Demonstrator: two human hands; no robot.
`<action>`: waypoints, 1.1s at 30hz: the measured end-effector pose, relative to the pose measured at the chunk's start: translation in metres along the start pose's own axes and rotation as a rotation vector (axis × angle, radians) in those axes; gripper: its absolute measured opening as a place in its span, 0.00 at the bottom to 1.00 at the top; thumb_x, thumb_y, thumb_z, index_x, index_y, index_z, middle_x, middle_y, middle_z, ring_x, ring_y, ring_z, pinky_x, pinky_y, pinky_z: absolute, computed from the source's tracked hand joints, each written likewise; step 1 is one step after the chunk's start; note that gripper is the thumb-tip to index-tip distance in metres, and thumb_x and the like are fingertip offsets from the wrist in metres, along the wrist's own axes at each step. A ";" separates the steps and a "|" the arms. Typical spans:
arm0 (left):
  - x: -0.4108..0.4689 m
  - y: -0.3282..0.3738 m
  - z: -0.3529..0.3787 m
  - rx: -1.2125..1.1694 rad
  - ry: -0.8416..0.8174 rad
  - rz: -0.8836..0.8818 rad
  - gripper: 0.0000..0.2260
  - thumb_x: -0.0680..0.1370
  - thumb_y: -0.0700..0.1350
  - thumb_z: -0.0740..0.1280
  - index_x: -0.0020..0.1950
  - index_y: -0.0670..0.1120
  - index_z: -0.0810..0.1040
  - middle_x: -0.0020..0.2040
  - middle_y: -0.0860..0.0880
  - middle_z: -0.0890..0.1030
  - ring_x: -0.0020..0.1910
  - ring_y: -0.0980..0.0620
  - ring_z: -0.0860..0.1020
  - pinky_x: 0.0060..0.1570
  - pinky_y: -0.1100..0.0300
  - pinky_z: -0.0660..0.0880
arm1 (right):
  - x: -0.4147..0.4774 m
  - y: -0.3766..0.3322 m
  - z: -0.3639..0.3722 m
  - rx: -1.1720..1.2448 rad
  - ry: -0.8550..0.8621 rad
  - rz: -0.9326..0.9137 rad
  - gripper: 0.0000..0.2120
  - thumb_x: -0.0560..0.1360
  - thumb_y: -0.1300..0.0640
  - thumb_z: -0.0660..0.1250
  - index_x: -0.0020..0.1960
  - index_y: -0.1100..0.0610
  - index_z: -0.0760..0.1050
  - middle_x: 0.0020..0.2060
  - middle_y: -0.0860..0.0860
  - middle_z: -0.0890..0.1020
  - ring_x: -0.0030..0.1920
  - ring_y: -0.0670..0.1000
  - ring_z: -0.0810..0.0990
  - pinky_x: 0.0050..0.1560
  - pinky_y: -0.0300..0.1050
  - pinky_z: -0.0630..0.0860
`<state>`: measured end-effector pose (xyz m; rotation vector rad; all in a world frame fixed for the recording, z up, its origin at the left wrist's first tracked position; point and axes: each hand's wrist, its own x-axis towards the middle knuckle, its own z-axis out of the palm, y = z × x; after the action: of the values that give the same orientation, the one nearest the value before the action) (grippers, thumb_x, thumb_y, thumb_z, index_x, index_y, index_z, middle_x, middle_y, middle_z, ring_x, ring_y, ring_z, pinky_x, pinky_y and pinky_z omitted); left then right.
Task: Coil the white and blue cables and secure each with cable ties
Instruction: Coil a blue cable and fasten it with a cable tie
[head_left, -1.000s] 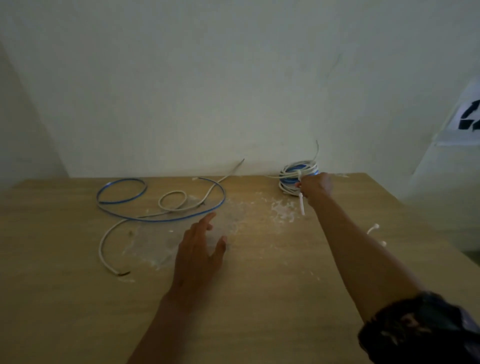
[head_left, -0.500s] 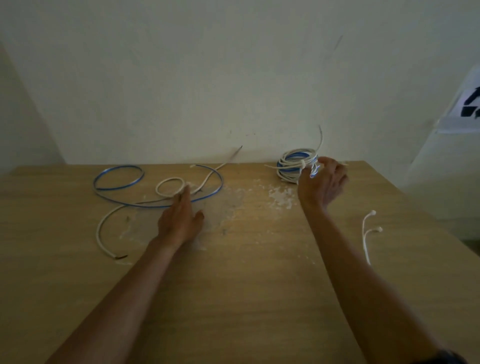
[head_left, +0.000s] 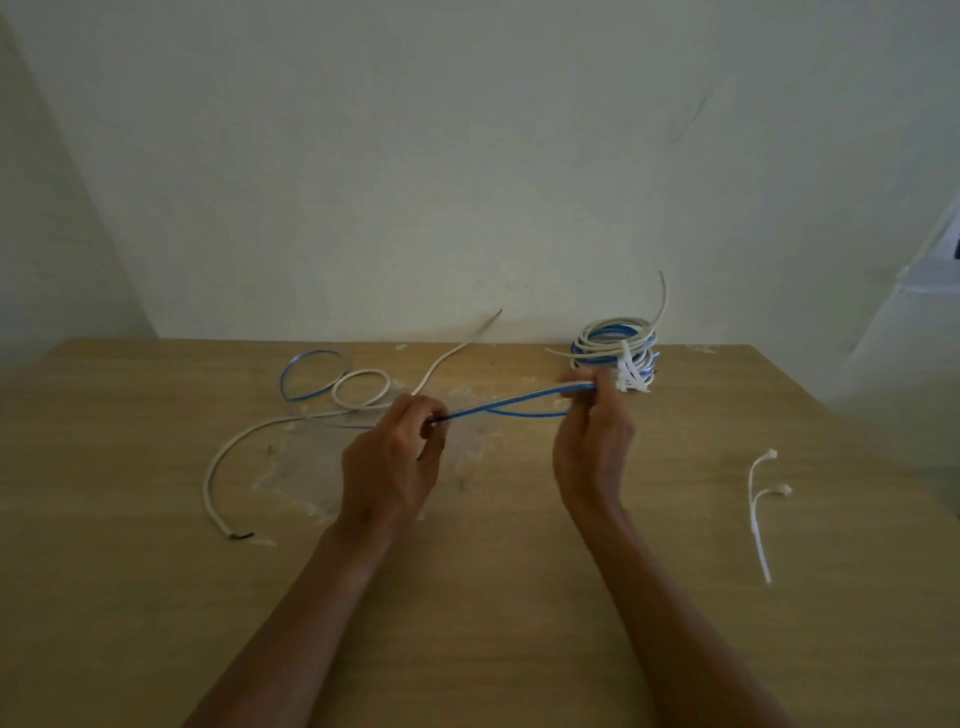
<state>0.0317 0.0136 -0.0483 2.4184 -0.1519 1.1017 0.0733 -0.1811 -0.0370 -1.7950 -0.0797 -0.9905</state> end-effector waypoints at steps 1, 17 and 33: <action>-0.001 -0.012 -0.002 -0.003 0.013 -0.088 0.06 0.77 0.45 0.72 0.53 0.52 0.80 0.47 0.54 0.83 0.37 0.48 0.81 0.35 0.57 0.75 | 0.007 0.000 -0.005 0.128 0.094 0.170 0.10 0.80 0.59 0.55 0.47 0.56 0.75 0.38 0.52 0.83 0.35 0.48 0.79 0.37 0.42 0.73; -0.011 -0.027 0.006 -0.394 0.027 -0.127 0.27 0.81 0.42 0.68 0.78 0.43 0.64 0.66 0.55 0.74 0.44 0.60 0.79 0.41 0.67 0.78 | -0.010 -0.020 -0.006 0.625 -0.445 0.706 0.10 0.86 0.58 0.53 0.59 0.62 0.69 0.35 0.56 0.80 0.32 0.55 0.85 0.30 0.42 0.79; -0.006 -0.011 -0.002 -0.978 0.004 -0.855 0.09 0.84 0.40 0.62 0.55 0.42 0.81 0.36 0.47 0.83 0.24 0.58 0.74 0.27 0.66 0.72 | -0.044 -0.037 0.012 0.542 -0.661 0.666 0.04 0.82 0.64 0.62 0.56 0.61 0.71 0.46 0.59 0.82 0.48 0.61 0.86 0.42 0.48 0.84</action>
<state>0.0295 0.0234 -0.0556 1.3457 0.2718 0.4411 0.0337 -0.1383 -0.0393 -1.4113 -0.1331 0.1186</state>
